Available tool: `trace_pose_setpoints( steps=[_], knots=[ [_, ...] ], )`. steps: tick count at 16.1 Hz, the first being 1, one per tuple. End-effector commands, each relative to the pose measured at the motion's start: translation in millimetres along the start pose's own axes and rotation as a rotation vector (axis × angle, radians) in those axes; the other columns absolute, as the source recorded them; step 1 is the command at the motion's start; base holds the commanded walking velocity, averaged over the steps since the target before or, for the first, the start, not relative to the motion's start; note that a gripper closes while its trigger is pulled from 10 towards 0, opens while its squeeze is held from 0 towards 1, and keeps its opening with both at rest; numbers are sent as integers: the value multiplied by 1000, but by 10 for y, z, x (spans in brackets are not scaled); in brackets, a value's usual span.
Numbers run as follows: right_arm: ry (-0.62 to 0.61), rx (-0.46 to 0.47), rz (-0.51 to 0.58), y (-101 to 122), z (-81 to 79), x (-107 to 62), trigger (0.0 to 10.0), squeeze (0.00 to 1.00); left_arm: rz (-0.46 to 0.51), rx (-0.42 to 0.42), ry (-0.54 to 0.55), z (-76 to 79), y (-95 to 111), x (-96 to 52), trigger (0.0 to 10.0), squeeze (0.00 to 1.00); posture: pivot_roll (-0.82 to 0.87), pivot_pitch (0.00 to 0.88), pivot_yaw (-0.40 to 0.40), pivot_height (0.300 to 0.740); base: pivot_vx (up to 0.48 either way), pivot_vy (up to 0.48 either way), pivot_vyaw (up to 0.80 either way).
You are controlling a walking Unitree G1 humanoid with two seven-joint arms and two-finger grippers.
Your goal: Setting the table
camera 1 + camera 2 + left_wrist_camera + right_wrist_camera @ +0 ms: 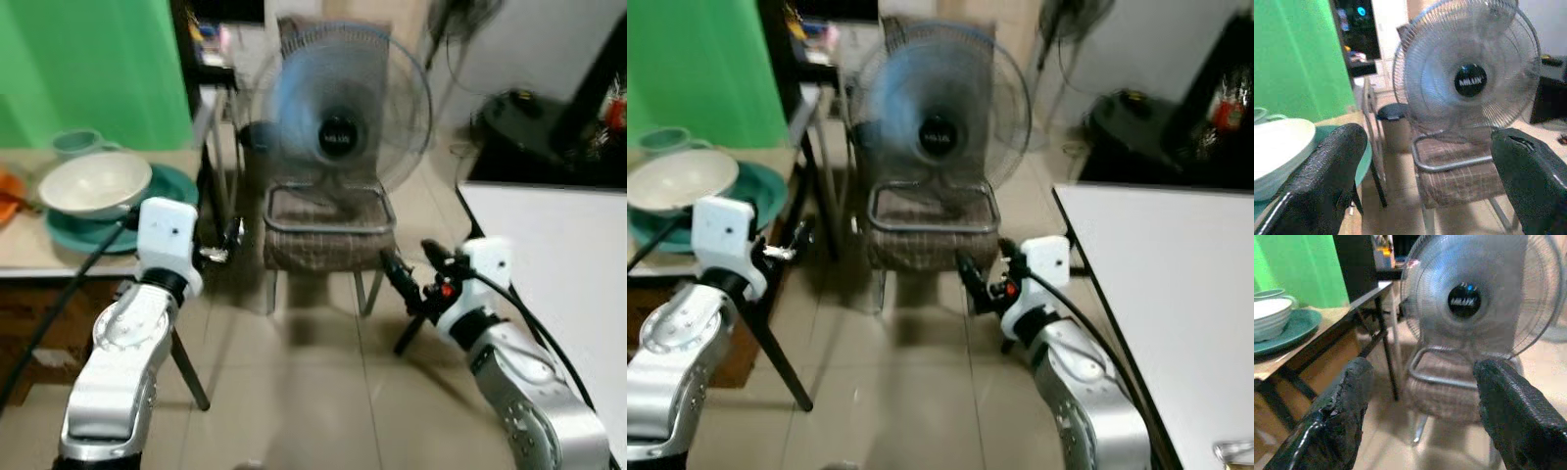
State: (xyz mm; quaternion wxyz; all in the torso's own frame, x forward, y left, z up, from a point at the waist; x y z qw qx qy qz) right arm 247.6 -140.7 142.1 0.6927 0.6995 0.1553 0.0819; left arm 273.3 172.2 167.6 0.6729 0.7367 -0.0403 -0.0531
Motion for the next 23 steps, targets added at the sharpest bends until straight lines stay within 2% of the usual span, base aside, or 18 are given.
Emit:
trace_pose_setpoints(
  steps=[1,4,8,23],
  knots=[
    [-66,-54,-21,-35,109,-9,10000,0,18,-3,-32,80,49,18,10000,0,74,0,-48,740,304,0,0],
    [-158,-70,-31,-67,197,-13,10000,0,9,2,-40,70,36,10,10000,0,73,0,-34,740,300,0,0],
    [-125,-55,16,-38,143,-46,10000,0,-4,11,-60,63,22,-3,10000,0,82,0,-10,740,300,0,0],
    [-1,7,6,-119,-9,-9,10000,0,-2,66,-106,79,59,-54,10000,0,113,0,-17,740,294,0,800]
  ],
)
Point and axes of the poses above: a point about 5 cm out from each wrist's last joint towards the gripper, its own x axis pointing out of the wrist towards the gripper, its own y axis along the axis of the wrist's last joint, z = x × y, the point moved 1 cm from there along x, pointing out of the wrist towards the gripper, and after that the axes turned 5 degrees about -x, right-handed, at the moved point
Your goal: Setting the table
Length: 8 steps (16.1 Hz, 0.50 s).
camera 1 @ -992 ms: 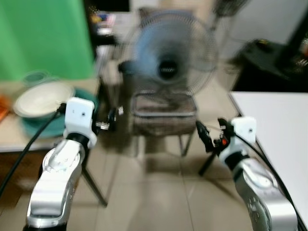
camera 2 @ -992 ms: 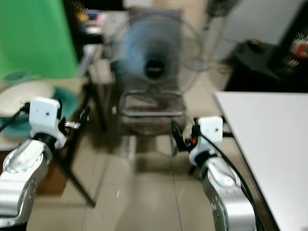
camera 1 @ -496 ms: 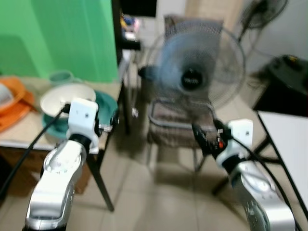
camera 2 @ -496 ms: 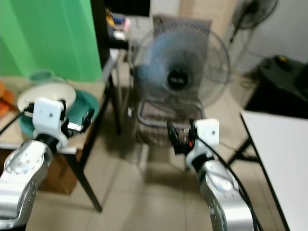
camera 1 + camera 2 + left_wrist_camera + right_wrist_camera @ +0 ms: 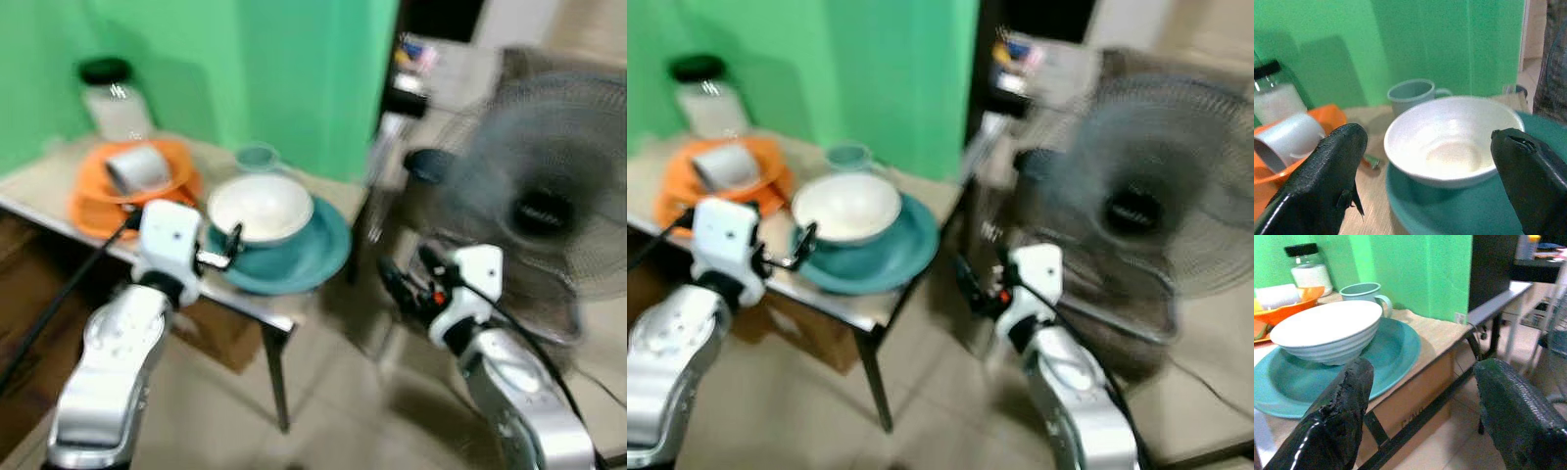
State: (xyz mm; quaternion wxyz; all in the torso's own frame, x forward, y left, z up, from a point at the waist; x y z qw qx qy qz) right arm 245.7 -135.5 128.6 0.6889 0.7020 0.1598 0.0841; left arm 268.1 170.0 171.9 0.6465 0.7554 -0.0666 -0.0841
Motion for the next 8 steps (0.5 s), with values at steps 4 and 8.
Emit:
trace_pose_setpoints(
  steps=[4,8],
  knots=[
    [9,-2,17,38,50,-20,10000,0,5,10,-33,65,22,-2,10000,0,113,0,-18,740,281,0,800],
    [-54,32,42,135,160,31,10000,0,-7,32,-79,90,10,-4,10000,0,112,0,-16,740,274,0,0]
  ],
)
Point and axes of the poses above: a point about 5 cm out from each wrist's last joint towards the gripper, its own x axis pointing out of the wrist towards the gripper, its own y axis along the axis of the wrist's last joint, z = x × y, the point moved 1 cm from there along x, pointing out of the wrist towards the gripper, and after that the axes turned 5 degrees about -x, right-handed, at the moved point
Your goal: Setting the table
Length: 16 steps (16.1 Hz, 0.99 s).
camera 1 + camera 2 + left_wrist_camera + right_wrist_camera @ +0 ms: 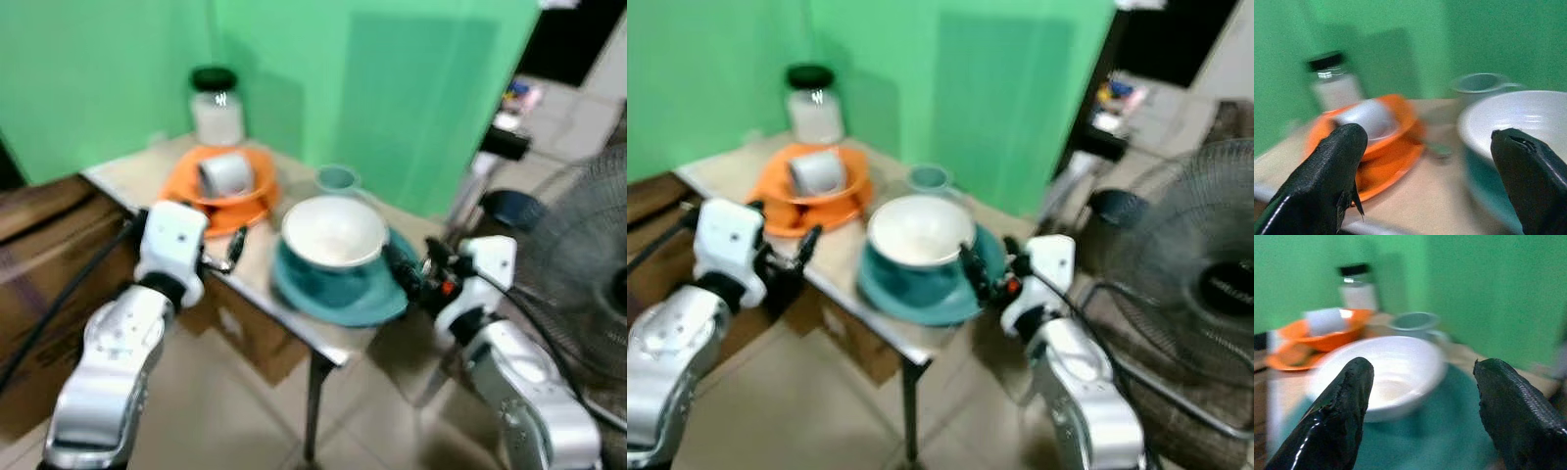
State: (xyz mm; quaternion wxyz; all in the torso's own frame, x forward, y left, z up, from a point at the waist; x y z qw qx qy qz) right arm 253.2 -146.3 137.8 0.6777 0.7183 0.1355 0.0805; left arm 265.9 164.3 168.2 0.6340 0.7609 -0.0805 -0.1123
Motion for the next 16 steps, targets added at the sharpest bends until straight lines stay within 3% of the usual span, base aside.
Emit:
trace_pose_setpoints(
  steps=[1,3,5,6,7,8,10,12,14,16],
  knots=[
    [-11,-8,11,85,39,58,10000,0,5,16,-39,21,34,11,10000,0,112,0,-15,740,262,0,0],
    [-11,33,-12,94,38,112,10000,0,1,25,-68,27,35,17,10000,0,113,0,-14,740,247,0,0],
    [-16,152,-63,104,39,239,10000,0,-3,24,-129,60,36,20,10000,0,118,0,-15,740,0,0,0],
    [-24,266,-69,158,55,364,10000,0,-21,26,-184,83,24,1,10000,0,120,0,-16,740,0,0,0],
    [-33,275,-79,164,70,399,10000,0,-27,30,-202,91,14,-6,10000,0,121,0,-17,740,0,0,0],
    [-38,285,-102,162,89,474,10000,1000,-39,43,-240,111,-15,-16,10000,0,124,0,-22,740,0,0,0],
    [-70,328,-170,156,101,666,10000,1000,-67,53,-321,140,-69,-36,10000,0,129,0,-25,740,0,0,0],
    [-80,327,-207,163,105,747,10000,1000,-66,39,-348,141,-61,-52,10000,0,130,0,-26,740,0,0,0],
    [-49,360,-237,177,59,821,10000,1000,-72,31,-380,152,-66,-89,10000,0,133,0,-31,740,0,0,0],
    [0,353,-341,104,-61,907,10000,1000,-85,36,-403,162,-86,-127,10000,0,135,0,-34,740,0,0,0]
  ],
)
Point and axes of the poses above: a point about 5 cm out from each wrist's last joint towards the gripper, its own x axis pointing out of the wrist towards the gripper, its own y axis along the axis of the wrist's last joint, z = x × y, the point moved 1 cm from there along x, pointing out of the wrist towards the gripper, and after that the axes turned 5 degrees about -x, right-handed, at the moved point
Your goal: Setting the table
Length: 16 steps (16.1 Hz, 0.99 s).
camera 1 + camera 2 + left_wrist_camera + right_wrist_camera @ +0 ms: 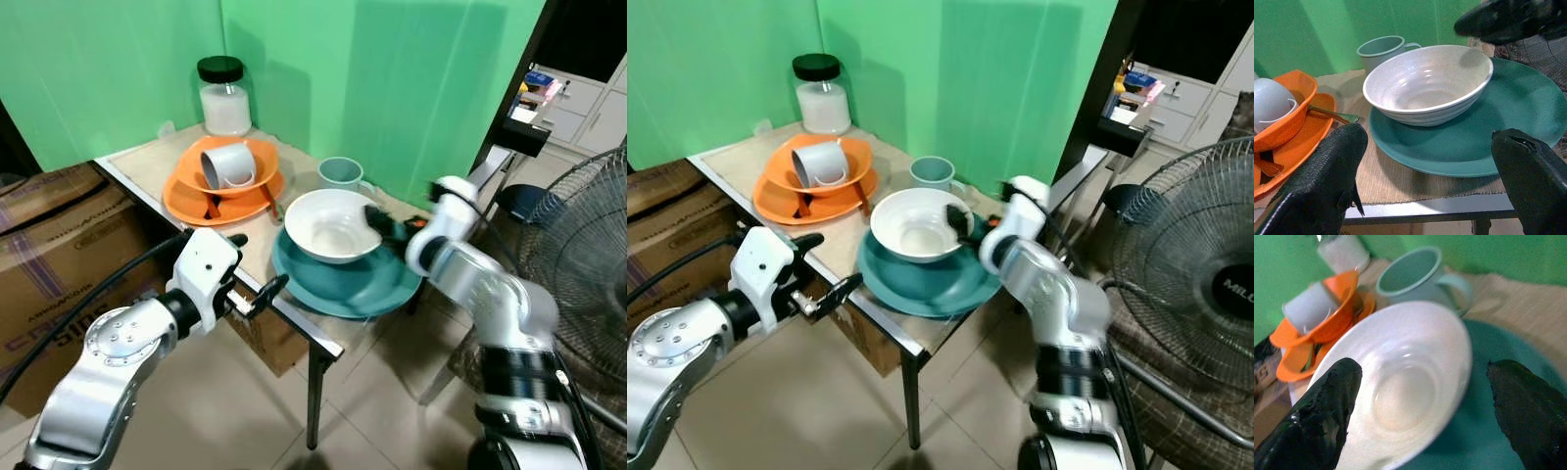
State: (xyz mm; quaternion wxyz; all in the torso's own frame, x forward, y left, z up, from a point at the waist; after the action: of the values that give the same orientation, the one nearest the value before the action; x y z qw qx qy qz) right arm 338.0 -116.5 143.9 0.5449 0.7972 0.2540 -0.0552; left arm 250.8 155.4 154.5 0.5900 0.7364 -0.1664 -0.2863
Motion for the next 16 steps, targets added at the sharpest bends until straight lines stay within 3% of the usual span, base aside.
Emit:
trace_pose_setpoints(
  steps=[1,2,6,7,8,9,16],
  knots=[
    [-16,-29,-57,-54,-6,50,10000,718,7,13,-17,22,31,-14,10000,0,137,0,-36,740,0,0,0],
    [-33,-41,-84,-86,3,79,10000,0,6,13,-20,24,28,-20,10000,0,138,0,-38,740,0,0,0],
    [-42,4,-164,-140,-12,124,10000,0,3,13,-29,34,26,-36,10000,0,142,0,-42,740,0,0,0],
    [-43,17,-185,-143,-13,130,8118,0,3,13,-32,37,27,-36,10000,0,142,0,-41,740,0,0,0],
    [-29,44,-197,-139,-25,133,2824,0,-5,13,-46,48,20,-40,10000,0,142,0,-41,740,0,0,0],
    [-24,53,-203,-141,-29,132,2118,0,-8,11,-54,53,14,-43,10000,0,142,0,-41,740,0,0,0],
    [-21,58,-207,-142,-31,132,2118,0,-10,10,-58,56,11,-45,10000,0,142,0,-41,740,0,0,0]
  ],
)
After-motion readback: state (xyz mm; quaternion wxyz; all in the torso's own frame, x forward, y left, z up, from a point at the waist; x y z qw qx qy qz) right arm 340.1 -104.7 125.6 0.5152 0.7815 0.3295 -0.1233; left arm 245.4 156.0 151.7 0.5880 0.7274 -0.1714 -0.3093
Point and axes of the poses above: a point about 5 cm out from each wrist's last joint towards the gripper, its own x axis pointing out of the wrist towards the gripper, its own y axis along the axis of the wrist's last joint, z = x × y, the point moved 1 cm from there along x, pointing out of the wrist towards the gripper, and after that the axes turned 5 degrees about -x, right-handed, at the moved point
